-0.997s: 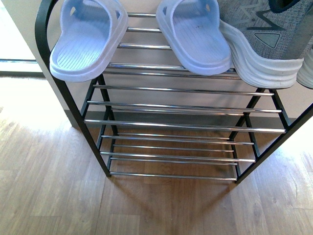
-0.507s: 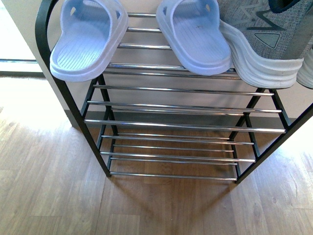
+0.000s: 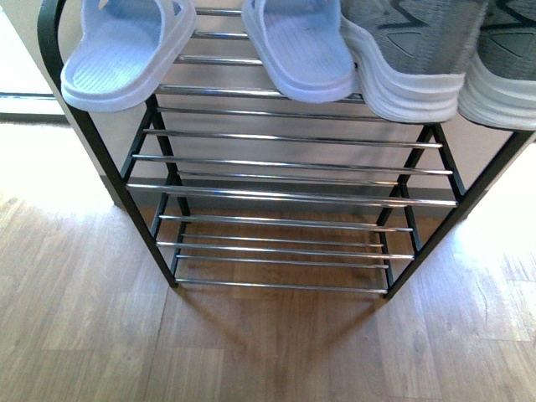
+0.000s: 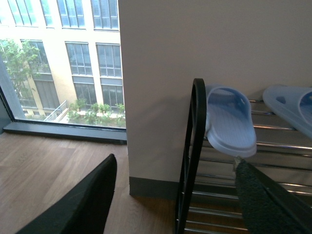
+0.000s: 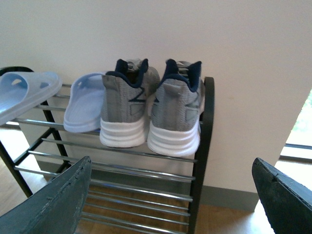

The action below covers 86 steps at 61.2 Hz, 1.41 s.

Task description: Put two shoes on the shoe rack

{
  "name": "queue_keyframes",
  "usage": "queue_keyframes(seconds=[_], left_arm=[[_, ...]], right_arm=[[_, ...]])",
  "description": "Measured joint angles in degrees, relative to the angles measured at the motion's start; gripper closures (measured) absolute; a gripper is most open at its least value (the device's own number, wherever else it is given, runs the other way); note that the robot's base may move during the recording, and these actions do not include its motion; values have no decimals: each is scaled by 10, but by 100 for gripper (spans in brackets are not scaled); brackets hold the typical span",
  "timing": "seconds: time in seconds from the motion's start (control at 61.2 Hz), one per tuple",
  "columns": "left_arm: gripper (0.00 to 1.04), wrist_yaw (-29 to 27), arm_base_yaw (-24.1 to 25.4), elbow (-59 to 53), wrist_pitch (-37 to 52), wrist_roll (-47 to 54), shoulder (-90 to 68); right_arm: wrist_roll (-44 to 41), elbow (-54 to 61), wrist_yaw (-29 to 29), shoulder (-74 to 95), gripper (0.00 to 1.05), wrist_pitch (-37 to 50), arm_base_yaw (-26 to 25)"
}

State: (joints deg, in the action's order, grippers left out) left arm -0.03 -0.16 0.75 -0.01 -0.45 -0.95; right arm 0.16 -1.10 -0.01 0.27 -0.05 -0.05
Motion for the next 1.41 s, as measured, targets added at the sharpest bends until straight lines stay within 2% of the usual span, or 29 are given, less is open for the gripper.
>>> queue_keyframes(seconds=[0.131,0.196,1.406], left_arm=[[8,0,0,0,0,0,0],[10,0,0,0,0,1,0],[9,0,0,0,0,2,0]], right_arm=[[0,0,0,0,9,0,0],[0,0,0,0,9,0,0],[0,0,0,0,9,0,0]])
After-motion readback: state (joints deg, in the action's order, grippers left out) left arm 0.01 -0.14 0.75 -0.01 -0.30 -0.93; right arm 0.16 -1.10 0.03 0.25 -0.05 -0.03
